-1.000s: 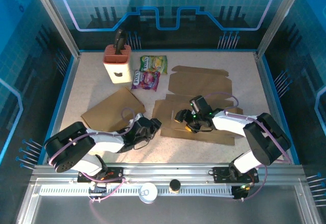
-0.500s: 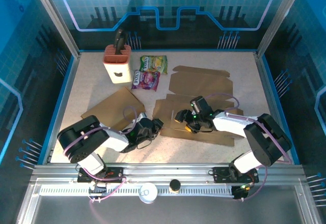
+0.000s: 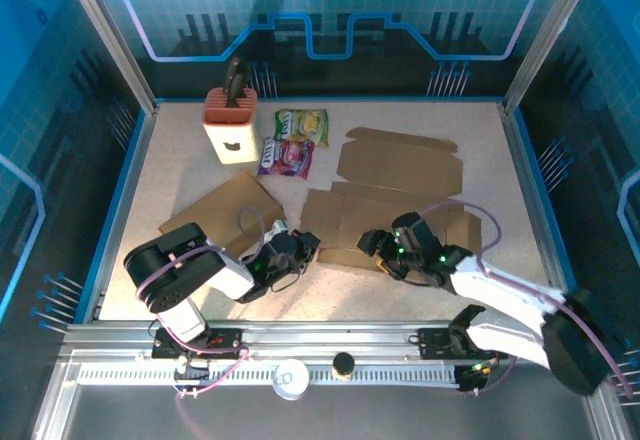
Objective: Fold the paper box
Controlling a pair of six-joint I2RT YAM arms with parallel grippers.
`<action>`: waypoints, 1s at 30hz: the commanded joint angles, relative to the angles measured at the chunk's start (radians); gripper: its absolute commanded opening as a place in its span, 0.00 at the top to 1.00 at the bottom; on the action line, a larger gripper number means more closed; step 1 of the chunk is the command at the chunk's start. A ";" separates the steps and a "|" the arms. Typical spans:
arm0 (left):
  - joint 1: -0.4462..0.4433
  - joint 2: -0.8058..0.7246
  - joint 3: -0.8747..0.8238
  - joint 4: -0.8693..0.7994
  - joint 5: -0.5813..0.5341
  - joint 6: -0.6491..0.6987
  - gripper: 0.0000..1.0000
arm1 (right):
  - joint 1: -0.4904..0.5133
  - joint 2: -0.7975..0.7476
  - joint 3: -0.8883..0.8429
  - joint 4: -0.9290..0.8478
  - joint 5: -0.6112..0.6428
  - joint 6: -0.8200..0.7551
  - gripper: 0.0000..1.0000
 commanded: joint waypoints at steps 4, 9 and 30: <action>-0.013 -0.087 0.037 0.022 -0.023 -0.012 1.00 | 0.065 -0.242 -0.112 -0.083 0.164 0.258 0.19; -0.017 -0.174 0.063 -0.079 -0.024 0.011 1.00 | 0.074 -0.376 -0.173 -0.095 0.194 0.381 0.18; -0.052 -0.259 0.093 -0.183 -0.027 0.042 1.00 | -0.047 -0.479 -0.191 -0.066 0.247 0.446 0.65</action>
